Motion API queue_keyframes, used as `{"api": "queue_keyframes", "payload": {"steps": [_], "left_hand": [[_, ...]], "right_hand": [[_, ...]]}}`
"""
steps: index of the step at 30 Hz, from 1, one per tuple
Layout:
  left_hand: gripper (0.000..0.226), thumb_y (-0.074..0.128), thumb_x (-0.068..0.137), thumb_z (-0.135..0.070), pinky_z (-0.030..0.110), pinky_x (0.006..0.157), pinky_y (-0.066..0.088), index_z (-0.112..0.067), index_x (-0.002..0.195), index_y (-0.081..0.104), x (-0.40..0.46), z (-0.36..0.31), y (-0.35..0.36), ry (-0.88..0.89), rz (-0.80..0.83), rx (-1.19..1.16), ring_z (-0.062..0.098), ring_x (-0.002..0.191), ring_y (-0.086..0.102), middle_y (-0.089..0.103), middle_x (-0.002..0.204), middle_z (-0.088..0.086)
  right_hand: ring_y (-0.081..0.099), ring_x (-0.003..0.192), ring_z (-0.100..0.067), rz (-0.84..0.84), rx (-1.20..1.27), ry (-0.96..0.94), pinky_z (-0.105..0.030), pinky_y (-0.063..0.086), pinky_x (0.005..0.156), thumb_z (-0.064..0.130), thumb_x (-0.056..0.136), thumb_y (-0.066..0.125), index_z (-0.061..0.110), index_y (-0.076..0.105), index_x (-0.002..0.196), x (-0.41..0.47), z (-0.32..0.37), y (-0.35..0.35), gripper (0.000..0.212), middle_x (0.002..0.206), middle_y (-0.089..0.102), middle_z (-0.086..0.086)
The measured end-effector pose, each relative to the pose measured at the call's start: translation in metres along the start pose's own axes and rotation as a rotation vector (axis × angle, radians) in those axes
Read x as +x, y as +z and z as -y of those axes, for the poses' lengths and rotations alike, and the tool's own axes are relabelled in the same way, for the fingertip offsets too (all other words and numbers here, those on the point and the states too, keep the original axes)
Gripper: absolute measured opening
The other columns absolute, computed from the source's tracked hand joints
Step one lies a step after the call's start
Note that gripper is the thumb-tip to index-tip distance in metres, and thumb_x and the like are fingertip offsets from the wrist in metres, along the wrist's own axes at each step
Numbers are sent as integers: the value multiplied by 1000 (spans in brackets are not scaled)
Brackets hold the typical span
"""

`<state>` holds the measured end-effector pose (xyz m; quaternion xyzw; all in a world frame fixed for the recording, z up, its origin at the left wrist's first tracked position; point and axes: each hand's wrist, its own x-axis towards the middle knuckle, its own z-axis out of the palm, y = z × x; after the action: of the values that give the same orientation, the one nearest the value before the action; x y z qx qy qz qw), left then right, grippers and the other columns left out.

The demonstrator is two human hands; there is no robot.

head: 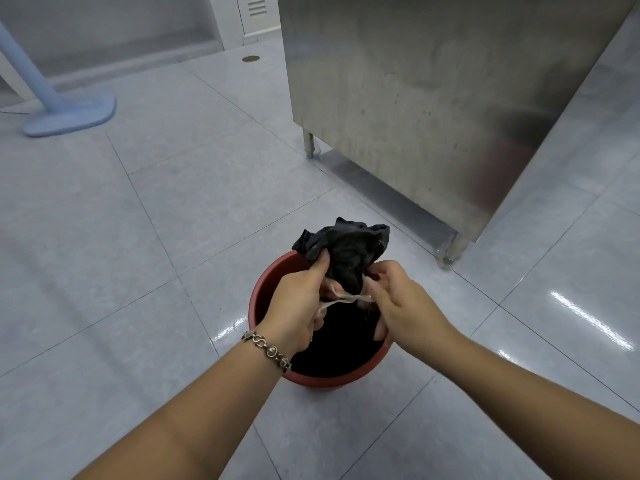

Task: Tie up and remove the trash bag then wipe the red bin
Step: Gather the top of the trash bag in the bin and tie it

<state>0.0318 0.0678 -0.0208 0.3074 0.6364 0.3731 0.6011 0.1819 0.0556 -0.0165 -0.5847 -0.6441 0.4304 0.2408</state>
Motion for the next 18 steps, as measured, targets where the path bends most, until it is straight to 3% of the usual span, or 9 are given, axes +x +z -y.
{"api": "queue_keyframes", "payload": {"steps": [4,6,7,10,12,15,18], "left_hand": [[22,65,84,-37,17,37,23,-16,78,69,1,-1,-14,48,242,151,6,35,31,56,65,-1],[5,70,81,-17,18,41,23,-21,83,72,1,-3,-25,55,371,256,7,39,32,59,65,0],[11,71,79,-11,18,42,24,-20,85,74,3,-3,-31,56,402,312,8,42,33,60,63,1],[13,75,75,-10,16,46,35,-19,84,76,8,-8,-51,86,356,524,7,50,45,62,63,-1],[16,76,74,-12,16,53,42,-23,85,76,11,-12,-62,126,302,637,4,60,56,68,68,-7],[18,76,74,-9,14,59,49,-25,81,76,11,-14,-73,204,224,689,0,66,63,73,70,-8],[10,77,75,-16,14,67,48,-26,77,77,11,-16,-81,316,93,767,3,70,66,75,74,-6]], "right_hand": [[54,56,-15,18,-477,-61,-32,49,62,34,100,38,14,48,93,16,-12,-22,23,79,67,-5],[52,47,-13,126,-462,-13,-26,45,52,32,100,41,17,48,78,20,-14,-30,27,70,68,-6],[49,43,-13,186,-337,30,-22,42,48,29,99,45,17,50,74,22,-16,-32,28,64,66,-6],[41,40,-13,259,169,135,-20,36,42,16,93,58,6,57,73,27,-24,-39,22,56,56,-7],[42,42,-12,294,306,142,-20,36,44,10,89,63,5,65,76,29,-29,-41,14,57,59,-6],[46,43,-10,376,309,132,-19,40,46,5,85,66,10,74,83,27,-31,-37,10,61,66,-6],[47,41,-5,399,20,91,-18,44,52,6,83,69,18,70,61,26,-28,-36,26,45,61,7]]}}
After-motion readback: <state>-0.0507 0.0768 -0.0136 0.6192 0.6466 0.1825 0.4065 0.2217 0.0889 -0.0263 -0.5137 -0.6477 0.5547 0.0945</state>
